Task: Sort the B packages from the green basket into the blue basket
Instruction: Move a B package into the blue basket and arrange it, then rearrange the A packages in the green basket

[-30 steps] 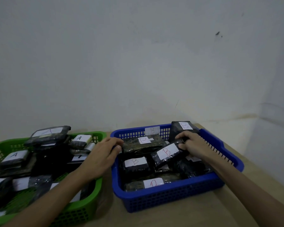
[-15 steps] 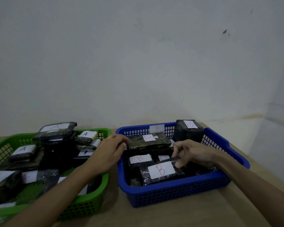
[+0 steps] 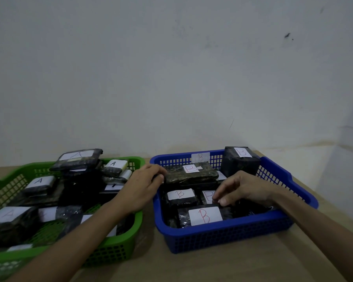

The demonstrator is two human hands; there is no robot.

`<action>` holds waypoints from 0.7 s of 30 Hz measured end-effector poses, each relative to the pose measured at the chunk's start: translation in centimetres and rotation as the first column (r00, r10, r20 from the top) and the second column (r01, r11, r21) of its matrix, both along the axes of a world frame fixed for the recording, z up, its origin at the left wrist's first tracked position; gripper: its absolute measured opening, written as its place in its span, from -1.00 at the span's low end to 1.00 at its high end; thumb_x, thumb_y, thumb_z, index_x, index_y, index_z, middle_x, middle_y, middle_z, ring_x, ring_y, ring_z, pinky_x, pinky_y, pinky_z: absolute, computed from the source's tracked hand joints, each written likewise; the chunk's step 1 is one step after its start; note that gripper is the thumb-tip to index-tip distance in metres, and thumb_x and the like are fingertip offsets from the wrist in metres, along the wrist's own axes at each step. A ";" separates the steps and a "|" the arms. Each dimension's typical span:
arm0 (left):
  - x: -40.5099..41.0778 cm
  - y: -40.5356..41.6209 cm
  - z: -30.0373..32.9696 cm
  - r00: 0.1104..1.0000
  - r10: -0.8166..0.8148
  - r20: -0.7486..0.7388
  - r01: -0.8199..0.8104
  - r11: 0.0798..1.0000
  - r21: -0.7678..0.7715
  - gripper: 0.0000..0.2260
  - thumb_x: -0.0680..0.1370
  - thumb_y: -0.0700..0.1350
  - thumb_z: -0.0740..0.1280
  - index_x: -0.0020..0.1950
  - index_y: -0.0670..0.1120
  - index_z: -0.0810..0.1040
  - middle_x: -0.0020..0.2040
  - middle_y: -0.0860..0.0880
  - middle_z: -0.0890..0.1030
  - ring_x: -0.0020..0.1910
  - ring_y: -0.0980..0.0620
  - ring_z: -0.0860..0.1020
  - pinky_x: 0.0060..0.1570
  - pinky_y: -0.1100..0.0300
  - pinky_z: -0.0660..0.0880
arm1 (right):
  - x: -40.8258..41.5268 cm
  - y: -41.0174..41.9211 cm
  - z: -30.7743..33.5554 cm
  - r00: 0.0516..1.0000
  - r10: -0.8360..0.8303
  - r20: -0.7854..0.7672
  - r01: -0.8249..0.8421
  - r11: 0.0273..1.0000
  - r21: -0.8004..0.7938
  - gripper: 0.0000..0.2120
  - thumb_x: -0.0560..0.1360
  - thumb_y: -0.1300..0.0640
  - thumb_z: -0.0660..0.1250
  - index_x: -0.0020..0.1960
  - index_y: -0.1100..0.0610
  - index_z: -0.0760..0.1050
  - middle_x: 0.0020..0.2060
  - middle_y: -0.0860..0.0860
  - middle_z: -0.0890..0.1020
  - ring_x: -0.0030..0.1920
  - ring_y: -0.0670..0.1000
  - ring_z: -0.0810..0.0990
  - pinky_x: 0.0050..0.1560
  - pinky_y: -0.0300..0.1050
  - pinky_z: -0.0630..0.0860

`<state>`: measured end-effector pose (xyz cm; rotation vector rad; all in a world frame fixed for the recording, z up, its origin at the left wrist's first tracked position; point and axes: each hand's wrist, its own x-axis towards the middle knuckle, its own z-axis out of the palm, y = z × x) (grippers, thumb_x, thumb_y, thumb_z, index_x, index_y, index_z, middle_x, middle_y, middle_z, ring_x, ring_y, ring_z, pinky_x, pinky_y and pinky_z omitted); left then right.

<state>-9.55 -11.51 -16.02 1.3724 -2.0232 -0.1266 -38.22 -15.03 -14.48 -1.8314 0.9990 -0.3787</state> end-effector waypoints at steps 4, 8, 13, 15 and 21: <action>0.7 1.5 1.0 0.999 0.008 -0.044 -0.014 0.989 -0.147 -0.84 0.54 -0.23 0.25 -0.01 -0.08 0.61 -0.07 0.04 0.57 -0.08 0.14 0.48 -0.10 0.40 0.33 | 0.5 -0.1 0.1 0.968 -0.126 0.218 0.121 0.992 0.034 -0.70 0.22 0.20 0.50 -0.08 0.29 0.65 -0.02 0.35 0.64 0.03 0.27 0.59 0.14 0.08 0.52; 3.9 3.6 3.1 0.992 0.063 -0.108 -0.083 0.979 -0.187 -0.90 0.45 -0.22 0.39 -0.08 -0.10 0.67 -0.20 0.05 0.63 -0.21 0.14 0.56 -0.17 0.52 0.38 | 4.6 -0.1 0.2 0.961 -0.094 0.260 0.110 0.993 -0.046 -0.86 0.24 0.31 0.50 -0.19 0.27 0.67 -0.28 0.19 0.71 -0.22 0.05 0.65 -0.19 -0.25 0.57; 12.0 6.6 5.7 0.965 0.196 -0.175 -0.191 0.981 0.043 -0.91 0.42 -0.18 0.44 -0.25 -0.01 0.66 -0.49 0.11 0.62 -0.49 0.28 0.54 -0.40 0.49 0.40 | 13.7 0.2 2.1 0.964 0.088 0.250 -0.044 0.983 -0.176 -0.98 0.33 0.34 0.45 -0.25 0.28 0.64 -0.43 0.10 0.69 -0.39 -0.01 0.67 -0.30 -0.26 0.57; 15.3 7.8 6.0 0.943 0.276 -0.187 -0.256 0.959 0.125 -0.87 0.41 -0.20 0.45 -0.31 -0.01 0.65 -0.55 0.12 0.61 -0.55 0.27 0.52 -0.47 0.46 0.42 | 17.4 0.6 2.8 0.962 0.142 0.235 -0.083 0.966 -0.246 -0.98 0.34 0.33 0.45 -0.24 0.30 0.63 -0.40 0.16 0.69 -0.38 0.02 0.67 -0.29 -0.23 0.58; 21.4 9.9 3.5 0.912 0.384 -0.146 -0.338 0.903 0.265 -0.88 0.44 -0.26 0.41 -0.29 -0.11 0.66 -0.53 0.03 0.62 -0.52 0.13 0.57 -0.49 0.35 0.48 | 25.5 2.0 2.8 0.970 0.242 0.034 -0.214 0.909 -0.358 -0.96 0.35 0.32 0.45 -0.19 0.26 0.64 -0.35 0.15 0.69 -0.36 -0.05 0.67 -0.22 -0.24 0.61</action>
